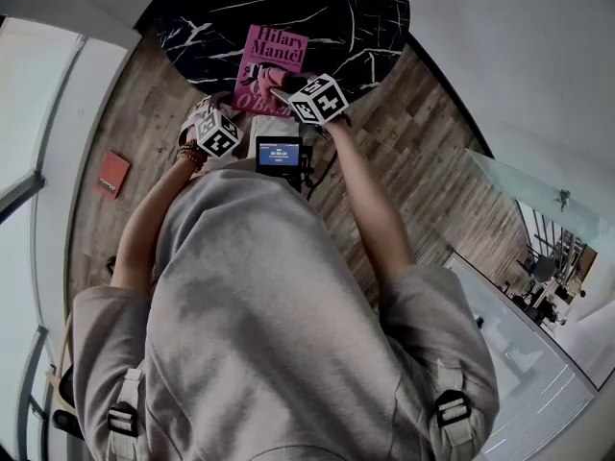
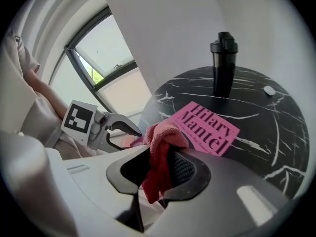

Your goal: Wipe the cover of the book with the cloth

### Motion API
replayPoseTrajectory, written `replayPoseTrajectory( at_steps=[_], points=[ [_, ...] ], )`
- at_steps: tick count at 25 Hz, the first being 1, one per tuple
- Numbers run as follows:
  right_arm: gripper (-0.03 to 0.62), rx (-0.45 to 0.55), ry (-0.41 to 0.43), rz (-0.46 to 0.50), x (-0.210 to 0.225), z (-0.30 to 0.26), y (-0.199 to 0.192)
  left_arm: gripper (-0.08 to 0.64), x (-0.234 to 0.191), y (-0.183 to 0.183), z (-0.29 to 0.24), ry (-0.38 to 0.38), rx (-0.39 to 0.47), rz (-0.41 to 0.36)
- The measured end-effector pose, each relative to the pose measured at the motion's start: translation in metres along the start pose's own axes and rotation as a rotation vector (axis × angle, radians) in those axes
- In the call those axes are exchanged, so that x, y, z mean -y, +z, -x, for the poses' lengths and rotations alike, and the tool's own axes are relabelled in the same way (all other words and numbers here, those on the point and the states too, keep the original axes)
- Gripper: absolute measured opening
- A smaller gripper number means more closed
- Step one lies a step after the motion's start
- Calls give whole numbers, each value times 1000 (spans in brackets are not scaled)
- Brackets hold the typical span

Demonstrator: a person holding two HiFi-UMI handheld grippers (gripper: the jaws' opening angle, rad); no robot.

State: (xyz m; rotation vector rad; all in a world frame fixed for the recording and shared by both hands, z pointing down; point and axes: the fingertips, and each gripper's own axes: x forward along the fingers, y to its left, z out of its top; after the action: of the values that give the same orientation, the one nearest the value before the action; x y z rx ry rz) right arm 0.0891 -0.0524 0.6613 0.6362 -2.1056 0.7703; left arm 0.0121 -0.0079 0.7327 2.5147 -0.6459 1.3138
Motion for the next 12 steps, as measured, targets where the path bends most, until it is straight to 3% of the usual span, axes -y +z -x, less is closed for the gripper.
replayPoseTrajectory(
  at_steps=[7,12],
  points=[
    [108,-128,-101,-44,33,8,-60,252,1,1,-1,-6,-3,-19],
    [106,-143,-125,-70,33,-1,-68,252,1,2,-2,-7,-3,-21]
  ],
)
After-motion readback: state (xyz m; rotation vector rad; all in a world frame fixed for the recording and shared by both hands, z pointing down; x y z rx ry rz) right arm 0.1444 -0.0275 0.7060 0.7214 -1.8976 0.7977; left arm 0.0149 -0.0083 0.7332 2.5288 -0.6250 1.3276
